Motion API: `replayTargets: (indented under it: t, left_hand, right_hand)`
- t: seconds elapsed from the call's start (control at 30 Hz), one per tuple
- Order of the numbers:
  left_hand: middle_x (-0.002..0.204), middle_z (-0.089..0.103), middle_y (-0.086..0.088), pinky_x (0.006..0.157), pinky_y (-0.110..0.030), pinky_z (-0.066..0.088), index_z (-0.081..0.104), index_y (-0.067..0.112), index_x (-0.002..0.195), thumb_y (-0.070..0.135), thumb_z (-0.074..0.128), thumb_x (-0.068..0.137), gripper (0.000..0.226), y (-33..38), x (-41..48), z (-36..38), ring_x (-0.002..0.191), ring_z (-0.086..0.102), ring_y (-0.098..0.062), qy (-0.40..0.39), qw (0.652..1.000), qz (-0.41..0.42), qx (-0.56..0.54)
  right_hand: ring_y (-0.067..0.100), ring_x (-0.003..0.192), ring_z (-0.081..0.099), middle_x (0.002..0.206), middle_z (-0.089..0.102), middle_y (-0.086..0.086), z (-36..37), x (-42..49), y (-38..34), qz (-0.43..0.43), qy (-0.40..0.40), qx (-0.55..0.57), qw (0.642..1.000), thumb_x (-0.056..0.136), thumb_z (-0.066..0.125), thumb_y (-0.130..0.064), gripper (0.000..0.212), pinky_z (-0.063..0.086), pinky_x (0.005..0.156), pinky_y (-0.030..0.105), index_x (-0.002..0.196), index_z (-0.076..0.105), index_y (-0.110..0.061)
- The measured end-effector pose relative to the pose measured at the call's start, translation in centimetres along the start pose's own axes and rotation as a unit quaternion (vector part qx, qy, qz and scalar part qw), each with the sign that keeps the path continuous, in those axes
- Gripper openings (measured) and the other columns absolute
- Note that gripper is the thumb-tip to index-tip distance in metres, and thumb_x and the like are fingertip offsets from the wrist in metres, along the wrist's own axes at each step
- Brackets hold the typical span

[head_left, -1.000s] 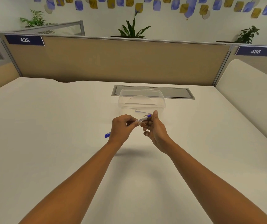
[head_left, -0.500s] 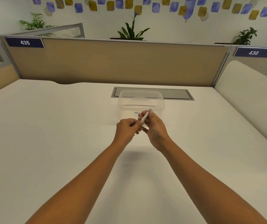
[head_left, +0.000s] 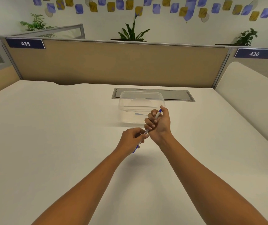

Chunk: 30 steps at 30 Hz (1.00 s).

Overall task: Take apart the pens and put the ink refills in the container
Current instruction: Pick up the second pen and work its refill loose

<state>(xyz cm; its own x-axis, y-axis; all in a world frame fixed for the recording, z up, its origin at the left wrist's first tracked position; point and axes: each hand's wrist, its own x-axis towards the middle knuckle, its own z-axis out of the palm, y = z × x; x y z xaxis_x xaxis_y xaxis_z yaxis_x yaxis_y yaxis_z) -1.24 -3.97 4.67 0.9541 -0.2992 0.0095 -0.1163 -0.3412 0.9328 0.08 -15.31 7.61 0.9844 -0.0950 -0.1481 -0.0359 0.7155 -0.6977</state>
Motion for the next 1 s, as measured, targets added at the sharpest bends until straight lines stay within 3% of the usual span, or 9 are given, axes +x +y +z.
replayTargets:
  t: [0.2,0.5,1.0]
  left_hand:
    - [0.059,0.053,0.001,0.051,-0.019,0.041,0.065,0.008,0.087,0.022,0.058,0.085,0.016,-0.35,-0.13,0.45,0.055,0.046,-0.011,0.011,0.999,0.028,-0.010]
    - [0.057,0.052,0.001,0.043,-0.009,0.035,0.066,0.006,0.084,0.022,0.060,0.084,0.017,-0.32,-0.25,0.76,0.050,0.042,-0.011,0.025,0.998,0.044,-0.024]
    - [0.056,0.051,0.001,0.050,-0.018,0.036,0.066,0.005,0.086,0.021,0.060,0.084,0.017,0.11,-0.45,0.72,0.048,0.041,-0.009,0.024,0.999,0.040,-0.026]
  right_hand:
    - [0.009,0.029,0.018,0.031,0.026,-0.005,-0.03,0.16,-0.32,0.005,0.037,0.014,0.999,0.087,0.029,-0.036,0.049,0.016,0.036,0.013,0.044,0.037,-0.014]
    - [0.009,0.029,0.016,0.032,0.024,-0.006,0.18,0.34,-0.51,-0.001,0.069,-0.002,0.998,0.086,0.028,-0.032,0.044,0.015,0.036,0.013,0.046,0.031,-0.015]
    - [0.009,0.030,0.015,0.032,0.023,-0.006,0.28,0.22,-0.68,-0.012,0.074,-0.004,0.997,0.085,0.025,-0.024,0.040,0.014,0.035,0.015,0.046,0.029,-0.016]
